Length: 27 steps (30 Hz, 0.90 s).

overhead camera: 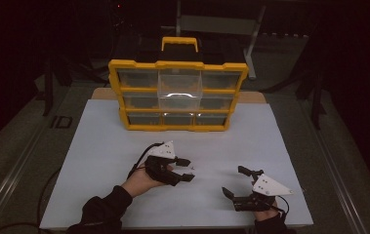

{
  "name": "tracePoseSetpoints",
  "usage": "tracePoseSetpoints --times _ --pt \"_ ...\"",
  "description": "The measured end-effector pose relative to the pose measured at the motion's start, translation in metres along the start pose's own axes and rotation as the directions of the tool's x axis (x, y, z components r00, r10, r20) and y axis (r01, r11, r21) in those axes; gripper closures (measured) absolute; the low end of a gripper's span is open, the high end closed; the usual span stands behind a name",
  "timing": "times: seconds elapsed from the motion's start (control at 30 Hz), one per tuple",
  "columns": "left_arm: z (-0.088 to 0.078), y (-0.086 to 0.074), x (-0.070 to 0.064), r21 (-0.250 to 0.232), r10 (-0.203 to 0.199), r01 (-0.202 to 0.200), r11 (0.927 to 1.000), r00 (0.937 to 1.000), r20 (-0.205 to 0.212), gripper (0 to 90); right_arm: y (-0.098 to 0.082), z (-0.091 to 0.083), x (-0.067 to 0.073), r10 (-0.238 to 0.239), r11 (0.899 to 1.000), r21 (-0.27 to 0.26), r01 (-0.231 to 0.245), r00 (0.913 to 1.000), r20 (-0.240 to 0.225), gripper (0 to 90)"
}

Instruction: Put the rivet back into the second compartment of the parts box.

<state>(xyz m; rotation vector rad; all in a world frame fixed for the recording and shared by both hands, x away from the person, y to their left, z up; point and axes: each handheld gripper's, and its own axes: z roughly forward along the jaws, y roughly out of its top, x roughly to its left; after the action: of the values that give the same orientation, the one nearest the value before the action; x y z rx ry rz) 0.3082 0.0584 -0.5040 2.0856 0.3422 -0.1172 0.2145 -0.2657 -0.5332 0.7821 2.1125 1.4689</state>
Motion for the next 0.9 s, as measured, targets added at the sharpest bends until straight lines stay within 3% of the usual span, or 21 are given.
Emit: tracePoseSetpoints --times 0.4,0.7,0.9 --pt "0.033 -0.022 0.024 0.119 -0.028 0.035 0.9922 0.9979 -0.058 63.5 -0.001 0.001 0.000 0.000 1.000 0.003 0.000 1.0000 -0.005 10.1" --pt "0.047 -0.029 0.032 0.143 -0.017 0.029 0.9893 0.9964 -0.084 69.7 -0.001 0.000 0.000 0.001 1.000 0.003 -0.001 1.0000 -0.006 10.1" --pt "0.055 -0.030 0.030 0.168 0.003 0.012 0.9857 0.9963 -0.086 71.4 -0.001 0.001 0.000 0.003 1.000 0.006 -0.003 1.0000 -0.006 10.1"
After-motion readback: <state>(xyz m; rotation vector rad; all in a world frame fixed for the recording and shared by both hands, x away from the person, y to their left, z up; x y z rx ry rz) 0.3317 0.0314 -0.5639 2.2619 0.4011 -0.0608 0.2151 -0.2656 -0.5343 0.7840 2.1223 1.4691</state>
